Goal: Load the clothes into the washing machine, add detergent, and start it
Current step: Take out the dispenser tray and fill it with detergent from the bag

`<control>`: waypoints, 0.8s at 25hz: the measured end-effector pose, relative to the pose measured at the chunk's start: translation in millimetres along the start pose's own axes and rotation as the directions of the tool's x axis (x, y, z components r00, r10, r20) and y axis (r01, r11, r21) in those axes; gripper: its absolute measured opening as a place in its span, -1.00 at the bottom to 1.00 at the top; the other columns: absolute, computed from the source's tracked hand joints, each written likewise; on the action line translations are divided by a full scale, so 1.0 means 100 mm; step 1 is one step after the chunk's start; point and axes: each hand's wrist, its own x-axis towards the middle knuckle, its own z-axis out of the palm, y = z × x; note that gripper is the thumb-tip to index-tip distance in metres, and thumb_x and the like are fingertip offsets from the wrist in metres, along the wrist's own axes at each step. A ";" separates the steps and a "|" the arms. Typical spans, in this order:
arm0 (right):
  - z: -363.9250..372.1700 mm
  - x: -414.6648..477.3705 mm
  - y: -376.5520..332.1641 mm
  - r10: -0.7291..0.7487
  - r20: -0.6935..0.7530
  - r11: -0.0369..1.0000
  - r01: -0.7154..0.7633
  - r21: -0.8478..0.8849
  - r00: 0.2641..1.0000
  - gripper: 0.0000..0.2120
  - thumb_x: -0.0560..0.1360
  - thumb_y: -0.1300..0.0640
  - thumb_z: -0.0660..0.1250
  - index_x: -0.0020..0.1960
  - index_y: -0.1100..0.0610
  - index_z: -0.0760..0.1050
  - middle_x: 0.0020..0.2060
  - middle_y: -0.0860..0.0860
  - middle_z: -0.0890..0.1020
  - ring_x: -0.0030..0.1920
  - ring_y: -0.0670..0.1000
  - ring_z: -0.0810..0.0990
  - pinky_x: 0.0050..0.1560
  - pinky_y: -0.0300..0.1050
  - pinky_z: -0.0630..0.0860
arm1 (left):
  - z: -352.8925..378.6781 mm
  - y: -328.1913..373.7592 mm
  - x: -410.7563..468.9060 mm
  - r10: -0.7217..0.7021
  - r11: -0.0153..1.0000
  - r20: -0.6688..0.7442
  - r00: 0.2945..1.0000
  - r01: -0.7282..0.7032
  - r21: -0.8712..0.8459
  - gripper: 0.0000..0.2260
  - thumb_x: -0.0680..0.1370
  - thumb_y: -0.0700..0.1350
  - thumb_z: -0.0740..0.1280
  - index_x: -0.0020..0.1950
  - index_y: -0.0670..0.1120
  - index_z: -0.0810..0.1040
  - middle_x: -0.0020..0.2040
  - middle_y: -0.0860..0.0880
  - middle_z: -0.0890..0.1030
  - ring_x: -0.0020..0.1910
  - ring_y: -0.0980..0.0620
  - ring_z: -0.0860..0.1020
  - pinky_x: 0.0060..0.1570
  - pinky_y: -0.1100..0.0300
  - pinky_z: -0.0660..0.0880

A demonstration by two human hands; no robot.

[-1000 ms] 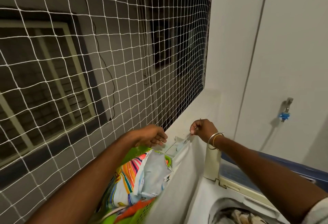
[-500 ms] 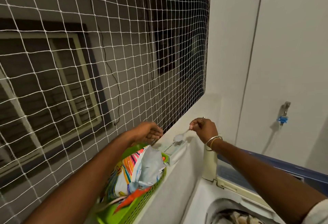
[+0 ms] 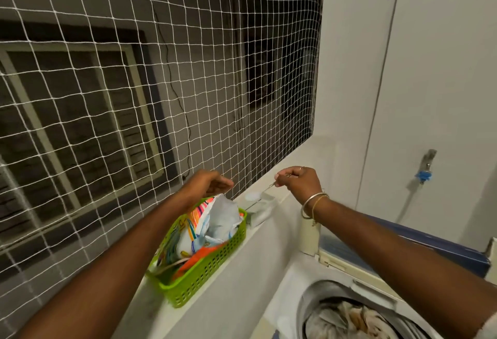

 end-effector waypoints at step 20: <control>1.26 -1.01 -0.01 -0.334 0.265 0.632 0.423 -0.649 0.905 -0.76 0.53 -0.05 0.26 -0.08 0.02 0.66 -0.17 0.03 0.71 -0.15 0.08 0.62 -0.02 -0.08 0.26 | -0.08 -0.18 -0.53 0.251 0.955 -0.142 0.958 -0.222 0.196 -0.73 0.53 -0.19 0.22 -0.01 -0.10 0.73 0.02 -0.19 0.71 0.07 -0.15 0.67 0.21 -0.03 0.55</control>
